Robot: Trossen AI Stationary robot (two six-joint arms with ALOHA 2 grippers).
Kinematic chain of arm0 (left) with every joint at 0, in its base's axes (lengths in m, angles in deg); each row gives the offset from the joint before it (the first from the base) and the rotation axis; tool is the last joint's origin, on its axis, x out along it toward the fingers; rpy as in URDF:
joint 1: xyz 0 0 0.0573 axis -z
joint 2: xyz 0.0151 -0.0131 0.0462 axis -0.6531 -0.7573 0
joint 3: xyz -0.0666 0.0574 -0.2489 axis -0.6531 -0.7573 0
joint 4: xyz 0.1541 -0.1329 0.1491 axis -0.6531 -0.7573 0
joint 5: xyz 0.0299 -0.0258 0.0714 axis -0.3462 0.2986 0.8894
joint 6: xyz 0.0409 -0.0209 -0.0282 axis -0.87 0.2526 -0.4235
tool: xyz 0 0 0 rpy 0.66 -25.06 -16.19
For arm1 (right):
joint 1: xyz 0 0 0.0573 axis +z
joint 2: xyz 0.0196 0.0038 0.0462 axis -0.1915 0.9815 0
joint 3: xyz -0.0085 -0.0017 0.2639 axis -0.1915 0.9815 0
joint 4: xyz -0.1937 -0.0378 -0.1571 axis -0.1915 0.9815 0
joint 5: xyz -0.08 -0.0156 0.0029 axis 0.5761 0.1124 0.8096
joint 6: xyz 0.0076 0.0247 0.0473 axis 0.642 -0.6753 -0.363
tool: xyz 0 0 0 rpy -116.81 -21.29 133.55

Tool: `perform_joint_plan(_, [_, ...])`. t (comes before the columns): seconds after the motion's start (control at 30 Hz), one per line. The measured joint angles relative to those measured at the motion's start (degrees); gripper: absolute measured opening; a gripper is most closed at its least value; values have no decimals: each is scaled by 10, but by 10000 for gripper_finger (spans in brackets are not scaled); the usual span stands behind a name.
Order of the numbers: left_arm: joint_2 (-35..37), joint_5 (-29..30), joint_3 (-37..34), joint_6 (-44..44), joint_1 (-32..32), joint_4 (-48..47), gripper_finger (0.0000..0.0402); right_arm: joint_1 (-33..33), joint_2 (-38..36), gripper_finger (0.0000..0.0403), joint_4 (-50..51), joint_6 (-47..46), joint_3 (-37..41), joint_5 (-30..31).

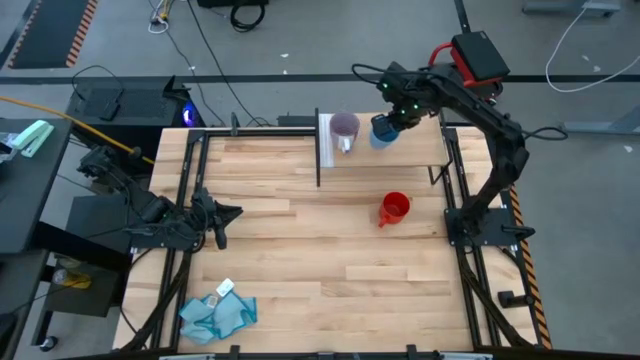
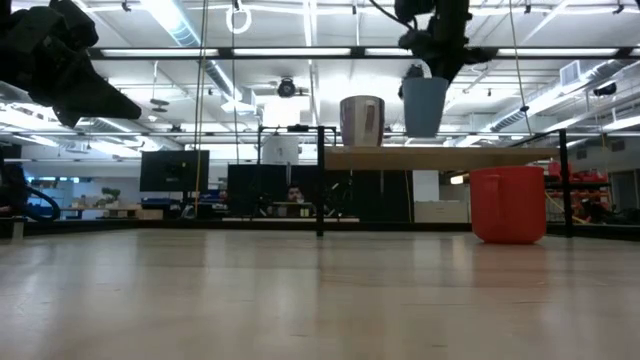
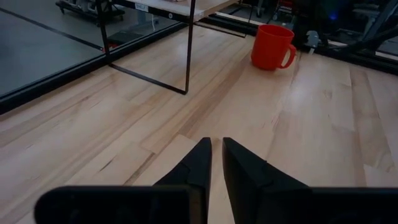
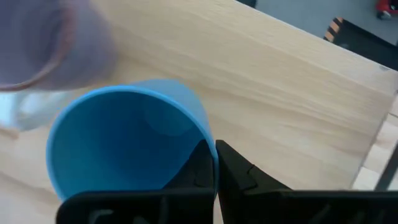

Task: Stack small to large cups/mugs on shelf
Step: Put the blue mug on the shelf

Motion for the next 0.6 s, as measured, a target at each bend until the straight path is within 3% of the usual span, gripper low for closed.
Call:
perform_joint_plan(0.37, [0,0,0,0,0,0,47,-54,4,2,0,51,12,-3])
perform_joint_plan(0.6, [0,0,0,1,0,1,44,-55,30,3,0,81,12,-4])
